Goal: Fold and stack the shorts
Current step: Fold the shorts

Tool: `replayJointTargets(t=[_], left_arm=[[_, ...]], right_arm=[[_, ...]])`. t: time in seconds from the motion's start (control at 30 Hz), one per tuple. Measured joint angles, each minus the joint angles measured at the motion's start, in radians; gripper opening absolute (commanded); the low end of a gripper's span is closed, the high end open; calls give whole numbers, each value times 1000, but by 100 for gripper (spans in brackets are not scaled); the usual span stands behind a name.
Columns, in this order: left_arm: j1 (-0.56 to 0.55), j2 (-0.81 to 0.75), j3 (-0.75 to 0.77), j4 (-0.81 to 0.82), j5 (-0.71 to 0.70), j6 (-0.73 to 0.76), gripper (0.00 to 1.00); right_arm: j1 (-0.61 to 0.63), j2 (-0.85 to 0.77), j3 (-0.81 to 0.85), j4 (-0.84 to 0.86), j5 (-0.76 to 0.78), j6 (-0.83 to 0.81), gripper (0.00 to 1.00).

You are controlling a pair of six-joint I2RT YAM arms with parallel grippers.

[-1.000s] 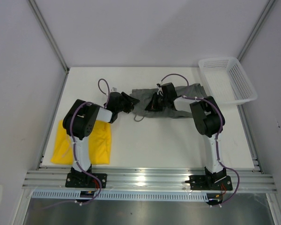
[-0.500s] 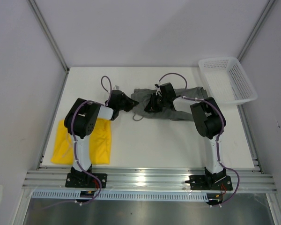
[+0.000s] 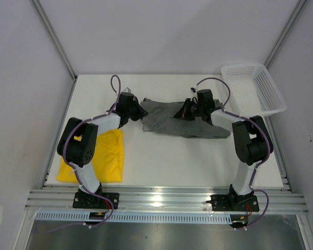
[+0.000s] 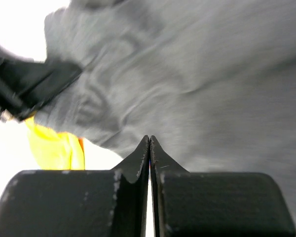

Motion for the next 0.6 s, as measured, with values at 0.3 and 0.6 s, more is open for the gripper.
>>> replayJointTargets(t=[0.3,0.6], left_arm=[[0,-124,38,-235,-97,120,0],[-3,-274,64,-390,-196,279,0]], right_arm=[[5,40,-53,87,106,60,0],[189,126,-40,111,298,143,0]])
